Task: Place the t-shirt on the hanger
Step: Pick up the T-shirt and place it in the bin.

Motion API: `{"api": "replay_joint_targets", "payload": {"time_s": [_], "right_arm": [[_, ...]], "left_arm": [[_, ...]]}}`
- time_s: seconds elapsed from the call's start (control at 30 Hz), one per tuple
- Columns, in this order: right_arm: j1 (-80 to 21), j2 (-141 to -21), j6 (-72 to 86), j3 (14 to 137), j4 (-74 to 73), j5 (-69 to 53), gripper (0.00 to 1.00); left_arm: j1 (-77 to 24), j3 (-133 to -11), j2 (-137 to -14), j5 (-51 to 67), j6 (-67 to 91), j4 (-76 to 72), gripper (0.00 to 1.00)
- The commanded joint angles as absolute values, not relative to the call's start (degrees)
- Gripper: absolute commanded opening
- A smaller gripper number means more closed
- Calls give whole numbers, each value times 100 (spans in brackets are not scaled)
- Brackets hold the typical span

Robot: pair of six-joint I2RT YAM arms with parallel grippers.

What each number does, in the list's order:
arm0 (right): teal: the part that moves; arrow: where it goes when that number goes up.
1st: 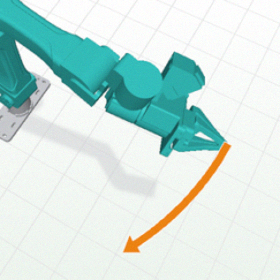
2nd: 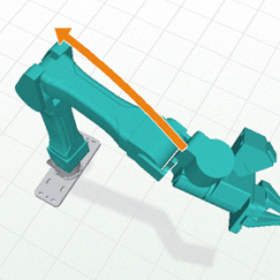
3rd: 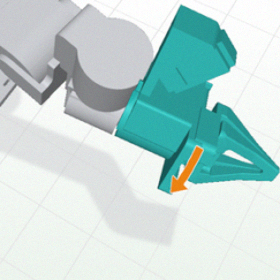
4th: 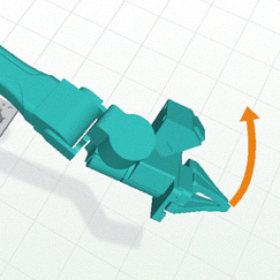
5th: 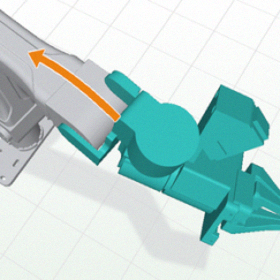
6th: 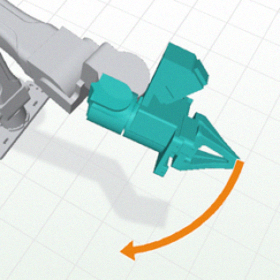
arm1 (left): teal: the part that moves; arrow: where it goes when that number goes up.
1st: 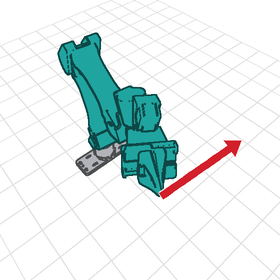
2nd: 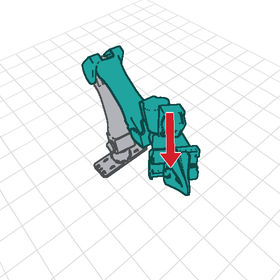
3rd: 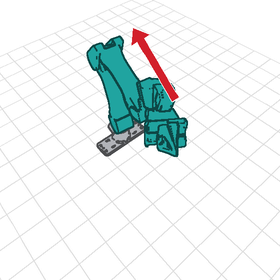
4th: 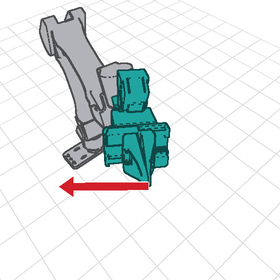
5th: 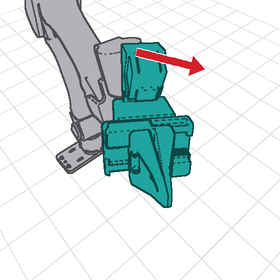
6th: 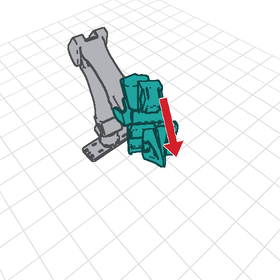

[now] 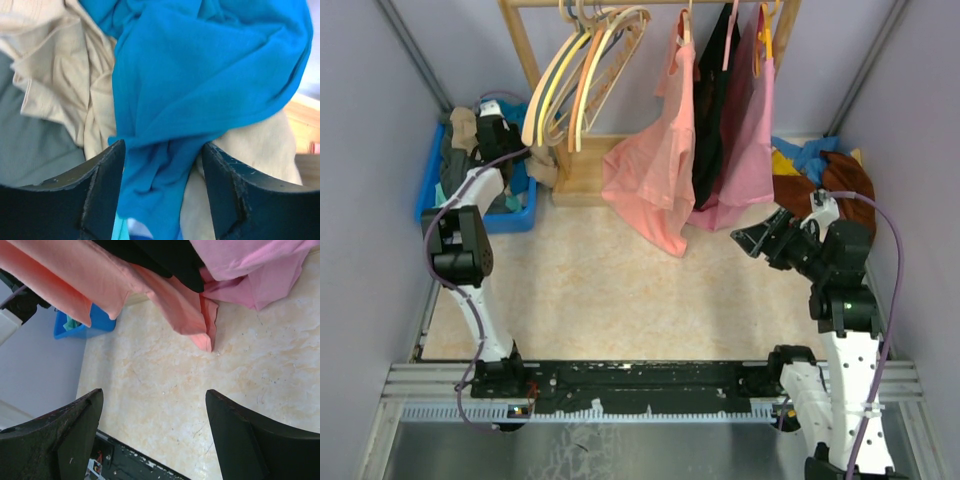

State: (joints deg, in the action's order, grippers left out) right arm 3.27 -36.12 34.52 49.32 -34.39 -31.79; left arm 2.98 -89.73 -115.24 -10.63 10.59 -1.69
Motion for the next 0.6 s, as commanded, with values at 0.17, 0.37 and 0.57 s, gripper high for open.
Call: {"api": "replay_joint_targets", "payload": {"time_s": [0.17,0.37,0.57], "right_arm": [[264,-3533,3286,5116,-3411,-3296,84],[264,-3562,3386,5045,-3264,-3360,84],[264,-3527,3464,5000,-3184,-3468,84]], "left_arm": [[368,-9889,-12199,-921,921,-471,40],[372,-9597,-11843,-1091,1041,-449,0],[359,-8940,-10795,-1242,1375,-348,0]]}}
